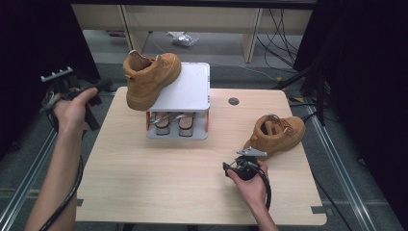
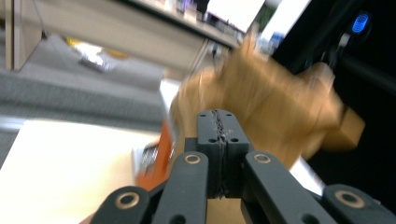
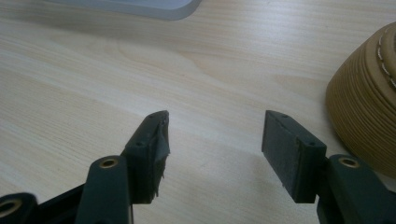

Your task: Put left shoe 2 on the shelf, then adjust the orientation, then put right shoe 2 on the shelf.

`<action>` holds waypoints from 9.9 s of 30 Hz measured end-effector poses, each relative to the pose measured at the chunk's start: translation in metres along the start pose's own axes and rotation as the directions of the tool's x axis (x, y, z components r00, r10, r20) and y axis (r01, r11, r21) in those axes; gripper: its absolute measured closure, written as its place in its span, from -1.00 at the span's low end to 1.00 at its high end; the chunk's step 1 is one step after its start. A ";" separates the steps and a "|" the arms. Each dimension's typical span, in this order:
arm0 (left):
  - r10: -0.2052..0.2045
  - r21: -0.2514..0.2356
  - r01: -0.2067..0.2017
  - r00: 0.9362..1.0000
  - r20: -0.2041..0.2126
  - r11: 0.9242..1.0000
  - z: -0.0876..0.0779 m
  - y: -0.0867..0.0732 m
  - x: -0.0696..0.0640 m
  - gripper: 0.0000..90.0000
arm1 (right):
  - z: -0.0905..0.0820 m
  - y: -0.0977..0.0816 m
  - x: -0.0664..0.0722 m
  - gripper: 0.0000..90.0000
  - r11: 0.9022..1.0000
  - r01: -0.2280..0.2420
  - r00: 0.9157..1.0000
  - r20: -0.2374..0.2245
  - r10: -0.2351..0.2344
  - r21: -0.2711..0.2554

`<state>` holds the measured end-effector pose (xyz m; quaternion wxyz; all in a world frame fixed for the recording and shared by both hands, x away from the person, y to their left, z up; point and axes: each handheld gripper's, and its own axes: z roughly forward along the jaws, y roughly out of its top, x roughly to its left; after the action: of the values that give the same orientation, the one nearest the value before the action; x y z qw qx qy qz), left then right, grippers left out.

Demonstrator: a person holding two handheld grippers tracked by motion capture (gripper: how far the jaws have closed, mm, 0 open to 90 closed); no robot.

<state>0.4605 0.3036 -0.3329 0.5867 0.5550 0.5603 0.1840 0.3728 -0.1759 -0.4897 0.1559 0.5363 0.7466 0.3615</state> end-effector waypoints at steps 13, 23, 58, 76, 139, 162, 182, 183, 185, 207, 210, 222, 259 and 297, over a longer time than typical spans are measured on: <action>-0.004 0.104 0.002 1.000 0.014 0.995 0.004 -0.062 -0.006 1.00 | 0.000 0.000 0.002 -0.06 1.000 -0.005 1.000 -0.009 0.005 -0.011; 0.002 0.124 -0.006 1.000 0.029 0.992 0.016 -0.065 -0.013 1.00 | 0.001 0.000 0.004 -0.06 1.000 0.000 1.000 -0.002 0.000 0.004; -0.017 0.169 0.004 0.997 0.076 0.986 0.040 -0.070 -0.033 1.00 | 0.001 -0.001 0.003 -0.06 1.000 -0.001 1.000 -0.003 0.001 0.003; 0.001 0.188 -0.018 0.996 0.092 0.982 0.056 -0.071 -0.045 1.00 | 0.001 -0.001 0.003 -0.06 1.000 -0.005 1.000 -0.004 0.005 0.002; -0.016 0.058 0.017 1.000 -0.017 0.998 -0.010 -0.136 0.013 0.11 | -0.060 0.012 -0.040 0.39 0.985 -0.167 0.981 0.098 0.170 -0.040; -0.018 0.045 0.020 0.999 -0.044 0.999 -0.010 -0.139 0.016 0.09 | -0.103 0.045 -0.097 0.21 0.958 -0.243 0.942 0.199 0.271 -0.153; -0.014 0.053 0.015 1.000 -0.023 0.998 -0.009 -0.139 0.010 0.09 | -0.089 0.084 -0.121 0.09 0.907 -0.386 0.882 0.222 0.416 -0.165; -0.016 0.053 0.017 1.000 -0.020 0.998 -0.009 -0.139 0.010 0.09 | -0.087 0.085 -0.121 0.09 0.906 -0.393 0.879 0.225 0.420 -0.157; -0.013 0.057 0.014 1.000 -0.021 0.998 -0.008 -0.139 0.009 0.09 | -0.084 0.085 -0.120 0.07 0.892 -0.429 0.866 0.216 0.451 -0.144; -0.014 0.071 0.015 1.000 -0.021 0.997 -0.005 -0.141 0.010 0.09 | -0.071 0.095 -0.125 -0.05 0.861 -0.509 0.831 0.248 0.497 -0.018; -0.013 0.073 0.014 1.000 -0.019 0.997 -0.005 -0.142 0.011 0.09 | -0.068 0.098 -0.126 -0.02 0.864 -0.503 0.836 0.252 0.488 -0.003; -0.019 0.077 0.021 1.000 -0.024 0.997 -0.005 -0.142 0.013 0.09 | -0.061 0.100 -0.126 0.50 0.842 -0.536 0.824 0.258 0.504 0.066; -0.032 0.081 0.035 0.999 -0.039 0.996 -0.004 -0.143 0.021 0.10 | -0.078 0.108 -0.150 0.85 0.904 -0.400 0.913 -0.025 0.408 0.153; -0.044 0.077 0.047 0.998 -0.040 0.996 -0.006 -0.142 0.023 0.10 | -0.083 0.137 -0.134 0.87 0.871 -0.490 0.861 -0.143 0.489 0.031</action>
<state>0.4049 0.2804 -0.4636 0.5576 0.5610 0.5908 0.1591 0.4660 -0.3065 -0.3565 0.0060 0.6797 0.5943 0.4299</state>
